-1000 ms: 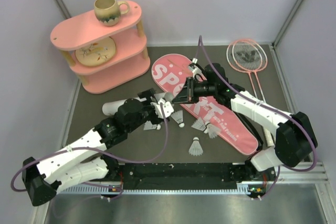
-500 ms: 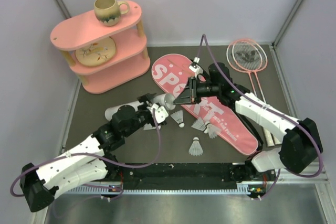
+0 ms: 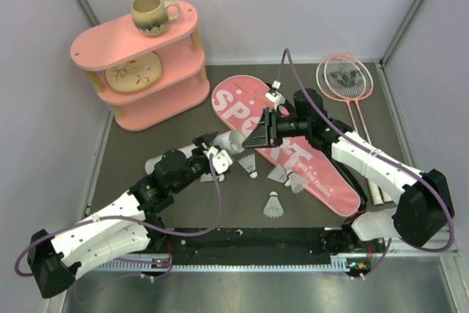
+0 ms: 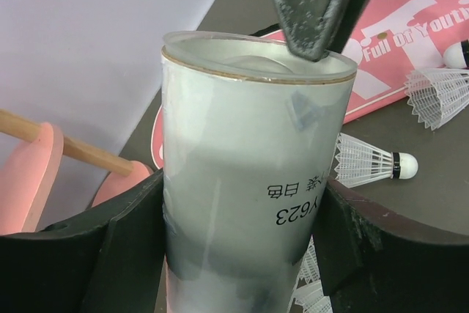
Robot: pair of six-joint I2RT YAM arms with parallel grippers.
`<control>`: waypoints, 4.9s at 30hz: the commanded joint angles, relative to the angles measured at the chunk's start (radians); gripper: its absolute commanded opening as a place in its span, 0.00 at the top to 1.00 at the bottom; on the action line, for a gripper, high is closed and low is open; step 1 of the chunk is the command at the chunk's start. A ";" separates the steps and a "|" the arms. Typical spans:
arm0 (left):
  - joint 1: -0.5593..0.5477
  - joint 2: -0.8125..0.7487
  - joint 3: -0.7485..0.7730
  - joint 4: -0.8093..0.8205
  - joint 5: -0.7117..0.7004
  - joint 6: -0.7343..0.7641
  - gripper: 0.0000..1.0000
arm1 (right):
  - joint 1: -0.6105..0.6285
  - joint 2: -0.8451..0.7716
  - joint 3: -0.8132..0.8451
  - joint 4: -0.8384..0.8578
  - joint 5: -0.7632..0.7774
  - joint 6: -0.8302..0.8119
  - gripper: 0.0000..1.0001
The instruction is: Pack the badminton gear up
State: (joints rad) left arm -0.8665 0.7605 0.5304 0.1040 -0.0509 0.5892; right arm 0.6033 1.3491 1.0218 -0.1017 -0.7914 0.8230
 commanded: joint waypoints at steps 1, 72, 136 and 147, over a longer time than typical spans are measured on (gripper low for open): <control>0.001 -0.038 -0.017 0.097 -0.013 -0.058 0.50 | -0.002 -0.086 0.052 -0.082 0.092 -0.097 0.58; -0.034 -0.016 0.011 0.077 -0.035 -0.081 0.83 | 0.128 -0.304 0.179 -0.165 0.467 0.093 1.00; -0.029 -0.155 0.039 0.020 -0.234 -0.173 0.73 | -0.092 -0.757 -0.753 -0.137 0.629 0.263 0.20; -0.028 -0.159 0.042 0.010 -0.228 -0.175 0.73 | -0.011 -0.674 -0.586 -0.427 0.696 -0.031 0.20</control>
State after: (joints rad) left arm -0.8970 0.6109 0.5674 0.0517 -0.2817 0.4141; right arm 0.5278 0.7082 0.3214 -0.3923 -0.1764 0.9291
